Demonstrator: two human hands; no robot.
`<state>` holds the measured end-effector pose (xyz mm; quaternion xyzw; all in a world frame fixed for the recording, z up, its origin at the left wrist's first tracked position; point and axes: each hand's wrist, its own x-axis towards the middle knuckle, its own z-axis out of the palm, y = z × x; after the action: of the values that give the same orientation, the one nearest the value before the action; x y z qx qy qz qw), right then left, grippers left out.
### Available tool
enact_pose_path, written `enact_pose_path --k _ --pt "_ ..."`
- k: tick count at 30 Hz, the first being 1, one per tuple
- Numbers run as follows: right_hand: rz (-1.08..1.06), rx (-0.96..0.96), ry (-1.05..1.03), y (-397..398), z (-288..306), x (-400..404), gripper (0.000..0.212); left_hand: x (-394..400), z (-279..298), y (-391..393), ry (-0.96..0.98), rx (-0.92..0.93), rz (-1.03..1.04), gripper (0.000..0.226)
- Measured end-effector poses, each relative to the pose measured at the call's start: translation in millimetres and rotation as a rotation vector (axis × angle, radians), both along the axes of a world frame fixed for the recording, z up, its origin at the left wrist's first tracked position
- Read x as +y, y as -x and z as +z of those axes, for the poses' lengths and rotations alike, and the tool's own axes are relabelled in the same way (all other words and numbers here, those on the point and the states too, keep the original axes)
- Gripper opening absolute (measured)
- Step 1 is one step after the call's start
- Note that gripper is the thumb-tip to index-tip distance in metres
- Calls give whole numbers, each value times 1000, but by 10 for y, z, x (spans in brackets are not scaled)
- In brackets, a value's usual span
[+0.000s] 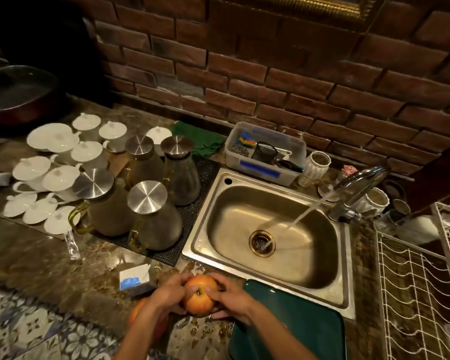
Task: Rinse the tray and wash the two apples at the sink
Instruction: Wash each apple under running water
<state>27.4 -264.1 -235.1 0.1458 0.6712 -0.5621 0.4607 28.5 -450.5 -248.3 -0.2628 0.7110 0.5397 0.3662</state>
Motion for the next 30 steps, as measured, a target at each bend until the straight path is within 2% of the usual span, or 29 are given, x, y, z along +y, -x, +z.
enact_pose_path --k 2,6,9,17,20,21,24,28,30 --pt "-47 17 41 -25 -34 12 58 2 24 18 -22 -15 24 46" --pt "-93 51 -4 -11 -5 22 56 104 26 26 -25 12 42 40" --pt "-175 73 34 68 92 304 54 326 80 142 -47 45 57 40" --pt "-420 180 61 451 333 1477 43 1547 541 788 -227 133 13 40" --pt "-514 232 94 695 366 1876 40 1998 612 1068 -291 205 -44 28" --pt "-528 248 95 765 376 1970 40 2105 630 1138 -311 213 -54 30" --pt "-577 267 109 993 333 2216 36 2408 585 1358 -384 154 -27 43" --pt "-606 300 116 1222 217 2387 32 2590 458 1557 -478 134 51 27" --pt "-605 307 119 1288 139 2417 28 2613 411 1619 -493 116 56 26"
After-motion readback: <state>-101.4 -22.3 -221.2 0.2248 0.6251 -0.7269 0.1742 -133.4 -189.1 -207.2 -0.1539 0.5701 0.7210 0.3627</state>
